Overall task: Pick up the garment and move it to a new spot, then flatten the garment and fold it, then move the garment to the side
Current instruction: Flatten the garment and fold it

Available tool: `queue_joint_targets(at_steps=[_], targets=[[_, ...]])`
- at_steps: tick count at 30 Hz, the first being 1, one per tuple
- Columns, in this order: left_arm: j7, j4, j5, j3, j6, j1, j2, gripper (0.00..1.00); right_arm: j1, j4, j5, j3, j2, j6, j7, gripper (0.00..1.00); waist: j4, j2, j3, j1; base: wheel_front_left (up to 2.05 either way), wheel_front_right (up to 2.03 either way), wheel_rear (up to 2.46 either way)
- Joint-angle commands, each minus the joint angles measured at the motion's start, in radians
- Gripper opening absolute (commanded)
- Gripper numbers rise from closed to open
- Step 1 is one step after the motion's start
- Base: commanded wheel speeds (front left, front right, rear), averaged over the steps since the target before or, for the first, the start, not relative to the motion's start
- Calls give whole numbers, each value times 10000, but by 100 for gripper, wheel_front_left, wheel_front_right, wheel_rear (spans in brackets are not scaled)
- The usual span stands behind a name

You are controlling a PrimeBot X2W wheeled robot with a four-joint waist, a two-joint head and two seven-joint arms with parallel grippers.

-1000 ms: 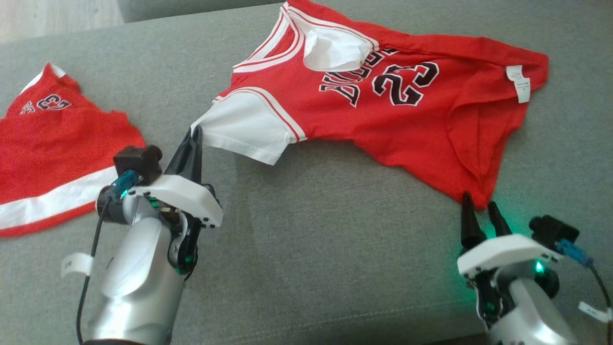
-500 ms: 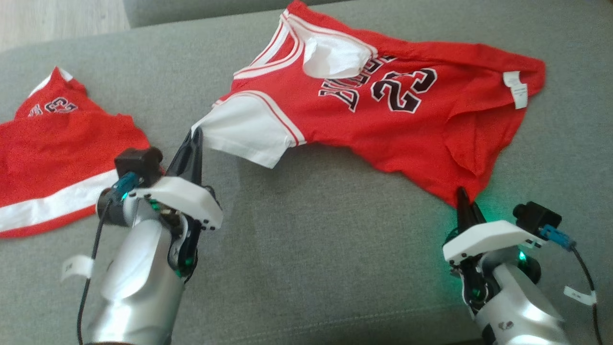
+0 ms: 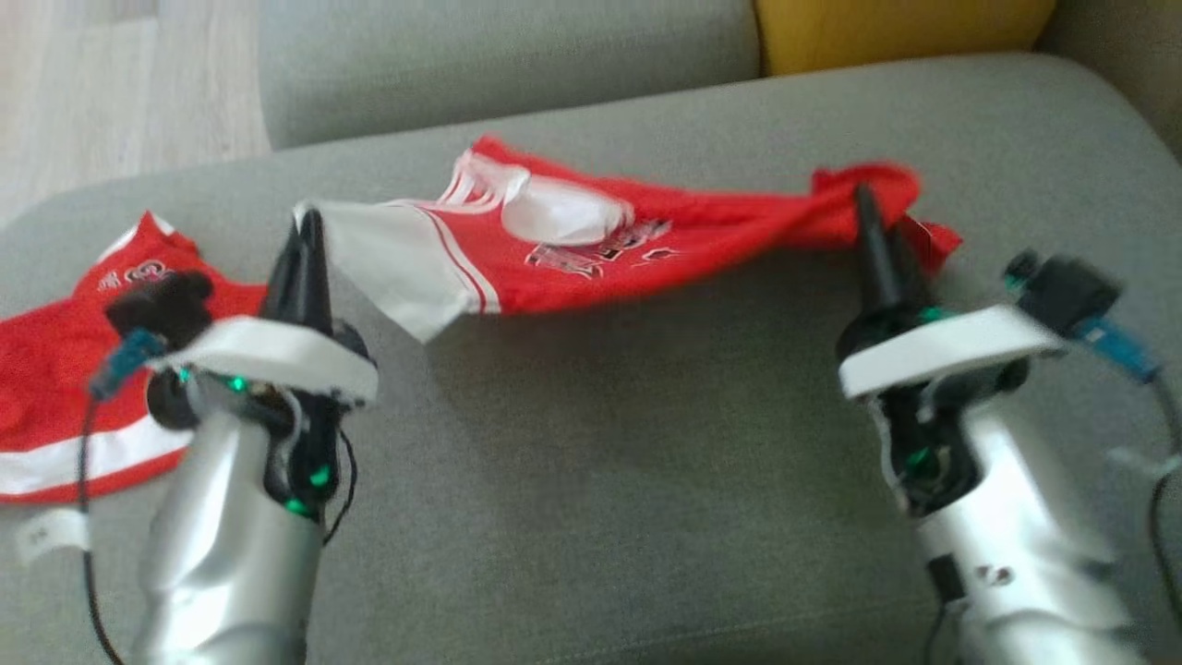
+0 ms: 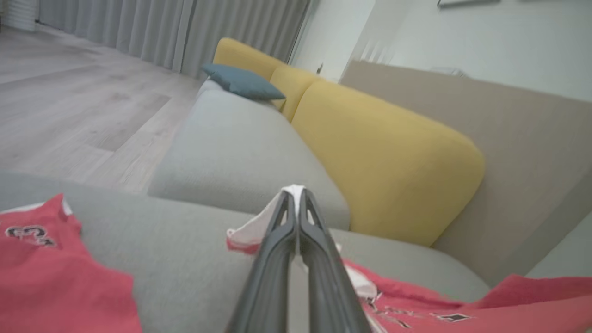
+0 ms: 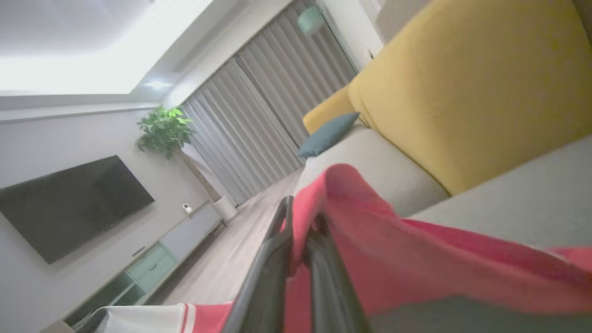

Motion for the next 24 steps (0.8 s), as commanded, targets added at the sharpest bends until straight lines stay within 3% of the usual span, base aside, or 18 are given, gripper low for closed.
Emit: queue_joint_targets(at_steps=[1, 9, 14, 15, 16, 17, 20, 24], targets=[[109, -736, -210, 453, -62, -719, 207, 0, -182, -863, -29, -16, -72, -7, 259, 0, 23, -1, -234, 0, 0, 0, 0], [1316, -3459, -2270, 1150, 308, -1452, -71, 0, -753, -2842, -487, -1129, -454, -7, 1498, 0, 220, -1, -712, 0, 0, 0, 0], [1765, -5675, -3503, 1221, 1169, -1672, -159, 0, -1092, -3990, -988, -1589, -415, -7, 2218, 0, 248, -1, -1028, 0, 0, 0, 0], [1832, -6426, -3677, 1208, 1517, -1646, -166, 0, -1049, -4463, -1155, -1807, -333, -7, 2563, 0, 229, -1, -1092, 0, 0, 0, 0], [1832, -6426, -3677, 1208, 1517, -1646, -166, 0, -1049, -4463, -1155, -1807, -333, -7, 2563, 0, 229, -1, -1092, 0, 0, 0, 0], [1911, -7058, -3537, 1184, 1893, -1610, -150, 0, -948, -4929, -1359, -2062, -225, -7, 2955, 0, 197, -1, -1122, 0, 0, 0, 0], [2160, -7775, -3212, 1107, 2313, -1681, 1, 0, -804, -5454, -1714, -2610, -29, -7, 3647, 0, 113, -1, -1038, 0, 0, 0, 0], [2634, -7721, -2870, 993, 2529, -2152, 440, 0, -1103, -5714, -2369, -3113, 93, -7, 4476, 0, 9, -1, -650, 0, 0, 0, 0]])
